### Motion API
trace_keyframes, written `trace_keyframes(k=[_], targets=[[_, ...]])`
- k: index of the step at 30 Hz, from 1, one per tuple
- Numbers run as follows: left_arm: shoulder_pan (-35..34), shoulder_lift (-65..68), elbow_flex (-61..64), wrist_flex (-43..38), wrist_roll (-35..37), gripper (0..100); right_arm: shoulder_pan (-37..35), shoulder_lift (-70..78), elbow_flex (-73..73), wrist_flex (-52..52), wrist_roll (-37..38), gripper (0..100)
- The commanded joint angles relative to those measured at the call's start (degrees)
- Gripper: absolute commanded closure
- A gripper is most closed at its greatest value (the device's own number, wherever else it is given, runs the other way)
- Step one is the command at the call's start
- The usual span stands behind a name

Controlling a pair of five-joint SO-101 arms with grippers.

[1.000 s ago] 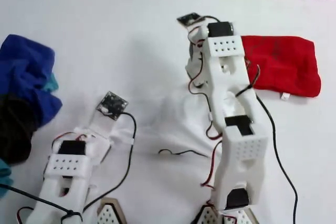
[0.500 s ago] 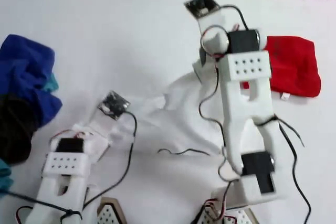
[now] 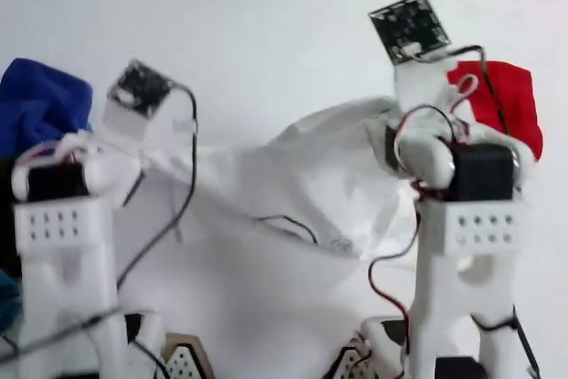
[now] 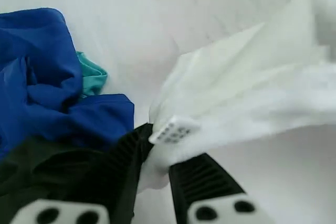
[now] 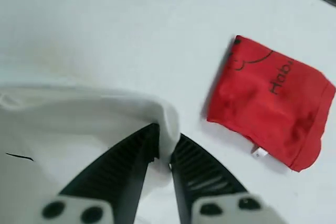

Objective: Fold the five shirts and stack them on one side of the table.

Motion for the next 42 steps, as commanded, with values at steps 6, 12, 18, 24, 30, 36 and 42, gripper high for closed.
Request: trace_keyframes(k=[6,12,18,24,30,36,42], targets=[[3.52,23.30,-39.60,19.87,2.73,98,1.45,-6.11,-0.53,-10.95,-0.09,97.9],[7.47,23.56,-47.34,19.78,4.13,98,5.58,-6.55,-0.62,-14.46,-0.62,97.9],[11.69,20.22,-50.95,19.60,9.14,98,10.15,-6.64,-8.97,-14.64,-0.62,97.9],[12.22,13.10,-52.62,19.60,8.97,98,13.23,-6.64,-18.81,-14.37,-0.26,97.9],[12.13,7.21,-52.62,19.69,8.97,98,13.32,-6.73,-25.67,-9.19,-0.26,97.9],[12.13,0.18,-48.92,19.78,8.97,98,13.23,-6.73,-35.52,-0.13,-0.53,97.9],[12.13,-5.71,-36.44,19.52,7.03,98,13.23,-6.73,-39.03,5.14,-0.53,97.9]])
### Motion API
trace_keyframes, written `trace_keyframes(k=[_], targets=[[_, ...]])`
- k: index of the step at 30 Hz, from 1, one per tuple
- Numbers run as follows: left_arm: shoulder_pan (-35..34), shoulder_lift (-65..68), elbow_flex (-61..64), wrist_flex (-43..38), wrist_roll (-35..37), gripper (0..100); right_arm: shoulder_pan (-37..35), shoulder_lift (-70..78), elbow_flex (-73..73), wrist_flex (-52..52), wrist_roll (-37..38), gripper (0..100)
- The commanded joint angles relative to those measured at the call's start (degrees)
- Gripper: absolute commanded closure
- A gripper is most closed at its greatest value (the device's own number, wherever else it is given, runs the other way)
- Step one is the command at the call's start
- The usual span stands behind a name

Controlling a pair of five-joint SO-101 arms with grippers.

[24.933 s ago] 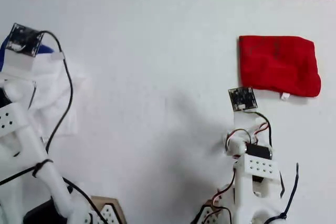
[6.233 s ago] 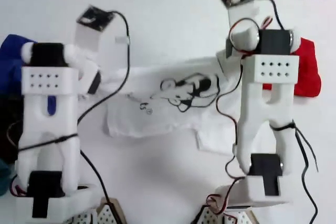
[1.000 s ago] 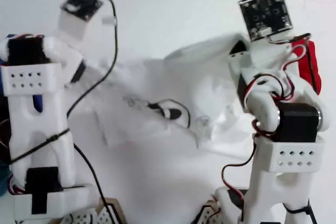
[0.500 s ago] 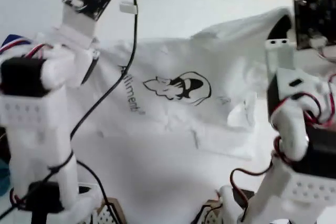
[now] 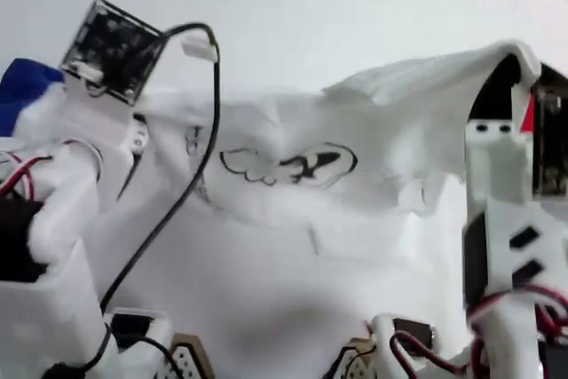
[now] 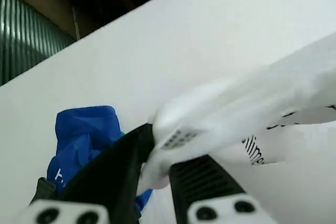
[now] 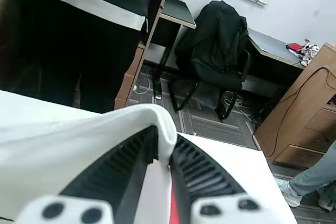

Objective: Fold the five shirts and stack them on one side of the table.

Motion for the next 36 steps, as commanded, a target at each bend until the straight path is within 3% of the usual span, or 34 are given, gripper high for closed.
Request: trace_keyframes(k=[1,8,15,21,36], targets=[[0.09,-3.78,2.51,0.88,-0.97,98,0.75,-0.92,-2.11,0.84,-0.53,97.9],[-0.44,-11.43,3.03,1.14,-1.05,98,0.75,-5.58,-6.15,3.74,-0.62,97.9],[-6.24,-15.38,10.68,1.14,-1.05,98,0.75,-12.79,-6.07,7.52,-0.62,97.9],[-6.24,-20.40,18.33,0.97,-1.05,98,0.75,-17.27,-5.98,7.52,-0.62,97.9],[-6.51,-28.40,18.77,1.05,-3.34,98,0.75,-19.38,-6.07,7.60,-0.62,97.9]])
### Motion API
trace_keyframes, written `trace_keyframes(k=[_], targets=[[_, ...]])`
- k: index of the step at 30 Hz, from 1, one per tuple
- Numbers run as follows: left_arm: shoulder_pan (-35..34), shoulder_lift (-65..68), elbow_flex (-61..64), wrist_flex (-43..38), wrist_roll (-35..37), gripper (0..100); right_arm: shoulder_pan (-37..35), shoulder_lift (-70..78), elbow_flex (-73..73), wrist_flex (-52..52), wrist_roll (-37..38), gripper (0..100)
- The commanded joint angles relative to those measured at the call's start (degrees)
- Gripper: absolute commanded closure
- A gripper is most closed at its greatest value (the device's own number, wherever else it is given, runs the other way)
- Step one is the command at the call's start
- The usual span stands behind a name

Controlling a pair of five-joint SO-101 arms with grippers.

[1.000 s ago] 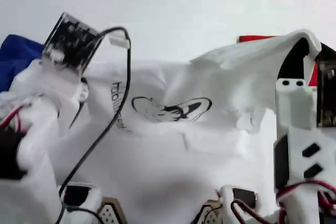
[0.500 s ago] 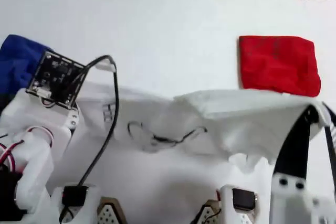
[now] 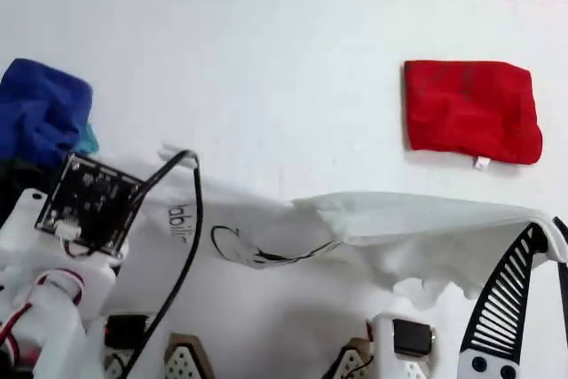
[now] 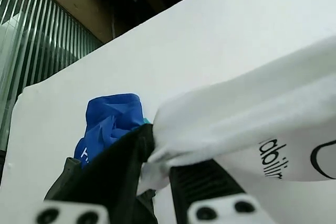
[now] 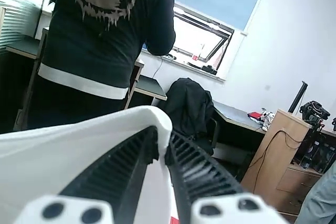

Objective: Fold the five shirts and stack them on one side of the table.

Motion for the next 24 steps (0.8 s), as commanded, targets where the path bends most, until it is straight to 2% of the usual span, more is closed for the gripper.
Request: trace_keyframes(k=[1,17,24], targets=[[-0.88,-1.32,0.13,1.05,-0.09,98,0.75,-0.66,-0.44,1.01,-0.62,97.9],[-0.88,-6.42,0.84,1.14,0.09,98,0.75,-8.31,6.95,1.10,-0.62,97.9],[-0.79,-6.24,8.66,-0.18,0.09,98,0.75,-2.77,7.03,0.40,-1.32,97.9]])
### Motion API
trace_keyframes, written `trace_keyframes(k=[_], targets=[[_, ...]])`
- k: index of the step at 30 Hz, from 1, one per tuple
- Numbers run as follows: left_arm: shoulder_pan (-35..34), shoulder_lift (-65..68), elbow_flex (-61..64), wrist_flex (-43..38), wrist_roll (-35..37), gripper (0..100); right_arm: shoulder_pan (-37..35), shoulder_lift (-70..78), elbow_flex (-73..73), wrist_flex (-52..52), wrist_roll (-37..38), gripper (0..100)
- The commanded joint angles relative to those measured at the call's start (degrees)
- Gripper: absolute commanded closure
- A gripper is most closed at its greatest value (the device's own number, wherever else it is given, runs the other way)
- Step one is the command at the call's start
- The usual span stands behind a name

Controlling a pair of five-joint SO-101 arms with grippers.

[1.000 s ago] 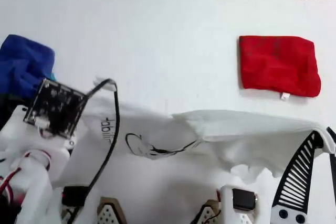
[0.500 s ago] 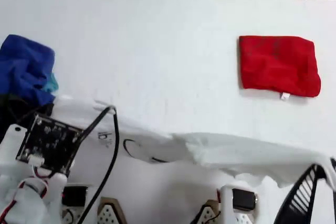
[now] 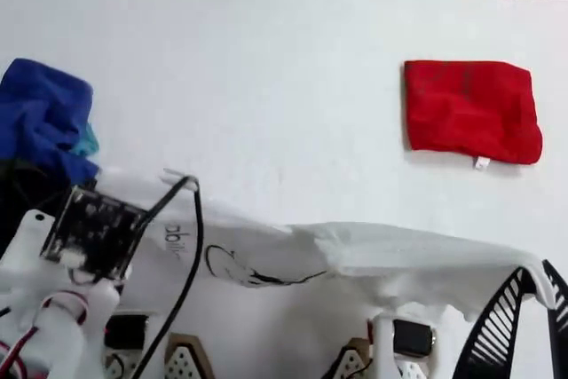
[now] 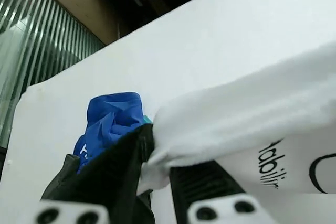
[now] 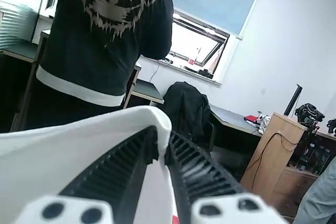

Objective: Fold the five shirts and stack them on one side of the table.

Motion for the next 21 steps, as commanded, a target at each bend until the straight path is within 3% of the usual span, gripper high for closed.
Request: trace_keyframes(k=[1,6,11,16,21], targets=[[-0.44,0.18,2.86,-1.41,0.09,98,0.31,6.73,0.44,-0.48,-2.20,97.9],[-0.26,3.43,5.67,-10.55,0.00,98,0.31,17.01,0.44,-7.96,-4.31,97.9],[-0.18,18.90,3.82,-17.85,0.09,98,-2.33,31.08,0.44,-15.16,-5.54,97.9],[-0.18,36.40,-4.79,-22.07,-0.18,98,-8.40,45.23,0.44,-17.98,-5.45,97.9],[-0.09,52.84,-16.57,-23.21,-0.18,98,-9.54,59.12,0.44,-22.20,-5.45,97.9]])
